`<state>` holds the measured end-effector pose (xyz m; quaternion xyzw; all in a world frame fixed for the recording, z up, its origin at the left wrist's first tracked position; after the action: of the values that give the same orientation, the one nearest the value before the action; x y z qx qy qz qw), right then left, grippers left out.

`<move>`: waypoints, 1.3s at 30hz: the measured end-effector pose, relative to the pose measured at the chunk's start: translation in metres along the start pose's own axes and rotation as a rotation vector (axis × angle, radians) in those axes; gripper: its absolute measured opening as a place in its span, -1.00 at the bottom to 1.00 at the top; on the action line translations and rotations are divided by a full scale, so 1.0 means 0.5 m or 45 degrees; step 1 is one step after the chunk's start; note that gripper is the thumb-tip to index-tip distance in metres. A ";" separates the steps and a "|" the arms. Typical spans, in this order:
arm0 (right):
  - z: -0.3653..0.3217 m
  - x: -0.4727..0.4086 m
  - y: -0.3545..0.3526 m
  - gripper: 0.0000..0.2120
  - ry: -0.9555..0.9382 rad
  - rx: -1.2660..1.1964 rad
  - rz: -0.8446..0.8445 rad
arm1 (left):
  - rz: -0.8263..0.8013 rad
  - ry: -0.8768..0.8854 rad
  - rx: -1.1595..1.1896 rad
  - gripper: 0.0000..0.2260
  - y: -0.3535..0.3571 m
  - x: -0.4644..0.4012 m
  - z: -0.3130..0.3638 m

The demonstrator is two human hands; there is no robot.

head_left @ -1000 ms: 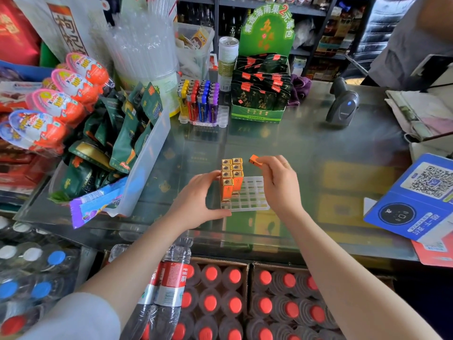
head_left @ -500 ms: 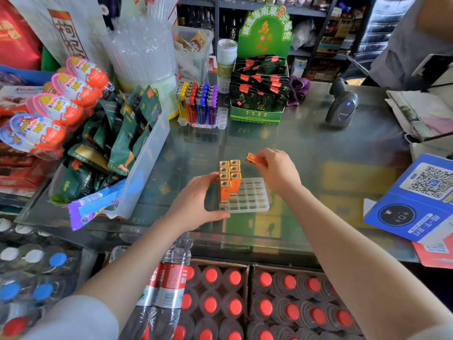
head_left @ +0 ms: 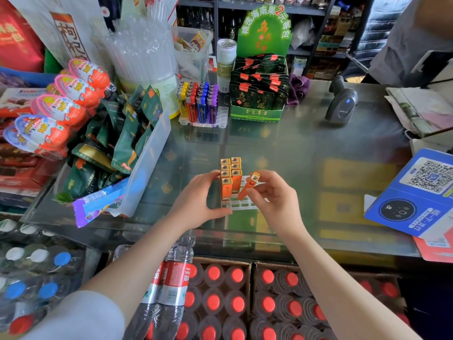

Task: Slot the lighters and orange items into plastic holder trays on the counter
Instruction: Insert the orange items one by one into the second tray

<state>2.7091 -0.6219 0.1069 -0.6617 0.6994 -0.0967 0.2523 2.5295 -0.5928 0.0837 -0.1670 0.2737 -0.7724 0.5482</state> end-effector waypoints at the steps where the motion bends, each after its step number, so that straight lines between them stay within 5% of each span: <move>1: -0.001 0.000 0.003 -0.79 -0.003 0.026 -0.001 | 0.003 0.002 0.003 -0.29 0.000 0.000 0.001; 22: -0.022 -0.012 0.025 -0.78 -0.105 0.390 0.081 | 0.014 -0.043 0.016 -0.29 0.000 0.000 -0.003; 30: -0.023 -0.022 0.011 -0.79 -0.215 0.477 -0.095 | 0.017 -0.046 0.030 -0.29 0.000 0.001 -0.001; 39: -0.047 -0.029 0.012 -0.69 -0.446 1.078 -0.157 | 0.019 -0.066 0.028 -0.30 0.001 -0.001 -0.001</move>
<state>2.6922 -0.6118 0.1274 -0.5472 0.5047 -0.2753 0.6084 2.5298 -0.5922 0.0831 -0.1789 0.2521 -0.7667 0.5627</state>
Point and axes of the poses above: each hand's wrist, its own x-axis away from the middle knuckle, its own y-axis out of the palm, z = x × y, the point moved 2 cm from there along -x, towards the middle knuckle, and after that the axes turned 12 degrees about x, right-handed, at the moved point
